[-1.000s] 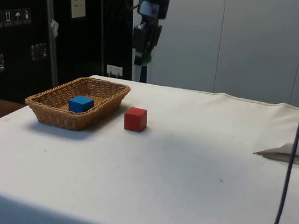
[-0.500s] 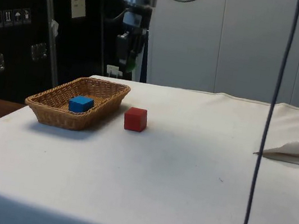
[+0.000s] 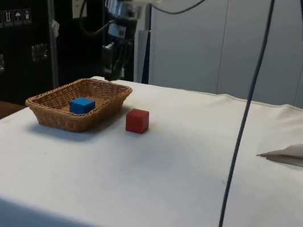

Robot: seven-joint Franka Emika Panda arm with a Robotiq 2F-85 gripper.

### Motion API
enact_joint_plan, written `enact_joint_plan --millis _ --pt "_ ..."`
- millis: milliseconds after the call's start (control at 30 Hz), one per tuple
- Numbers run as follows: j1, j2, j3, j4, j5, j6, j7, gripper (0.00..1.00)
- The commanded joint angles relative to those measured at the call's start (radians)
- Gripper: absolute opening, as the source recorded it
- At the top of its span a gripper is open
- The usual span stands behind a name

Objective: Place all non-red objects into the basket.

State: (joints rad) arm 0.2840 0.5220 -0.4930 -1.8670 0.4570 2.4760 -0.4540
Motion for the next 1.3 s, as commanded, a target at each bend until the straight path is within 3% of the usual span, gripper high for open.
enact_joint_plan --millis 0,33,67,100,333,367,400,433,633,667,700,933,1033,1167,1200,1233,1267 --pt "-0.014 0.017 0.011 0.025 0.018 -0.014 -0.012 0.0" --pt "-0.018 0.043 0.01 0.051 0.034 -0.016 -0.018 0.0" --pt "-0.005 0.037 -0.001 0.038 0.026 -0.005 -0.01 0.0" --pt "-0.019 0.054 0.009 0.062 0.041 -0.018 -0.02 0.0" --pt "-0.031 0.135 0.009 0.137 0.091 -0.016 -0.038 0.0" --pt "-0.021 0.133 -0.002 0.13 0.086 -0.013 -0.032 0.0" --pt "-0.032 0.145 0.009 0.143 0.099 -0.014 -0.042 0.0" --pt "-0.033 0.154 0.009 0.149 0.106 -0.012 -0.045 0.0" --pt "-0.032 0.21 0.008 0.176 0.141 0.001 -0.058 0.0" --pt "-0.024 0.202 -0.001 0.169 0.131 -0.006 -0.049 0.0" --pt "-0.031 0.216 0.008 0.179 0.145 0.003 -0.059 0.0" --pt "-0.024 0.229 -0.002 0.183 0.147 0.0 -0.056 0.0" --pt "-0.028 0.228 0.004 0.183 0.155 0.006 -0.062 0.0" --pt "-0.027 0.229 0.004 0.183 0.155 0.006 -0.062 0.34" --pt "-0.027 0.229 0.004 0.183 0.154 0.006 -0.062 0.53" --pt "-0.023 0.229 -0.002 0.182 0.147 0.0 -0.056 0.63" --pt "-0.027 0.229 0.004 0.183 0.154 0.006 -0.062 0.63"
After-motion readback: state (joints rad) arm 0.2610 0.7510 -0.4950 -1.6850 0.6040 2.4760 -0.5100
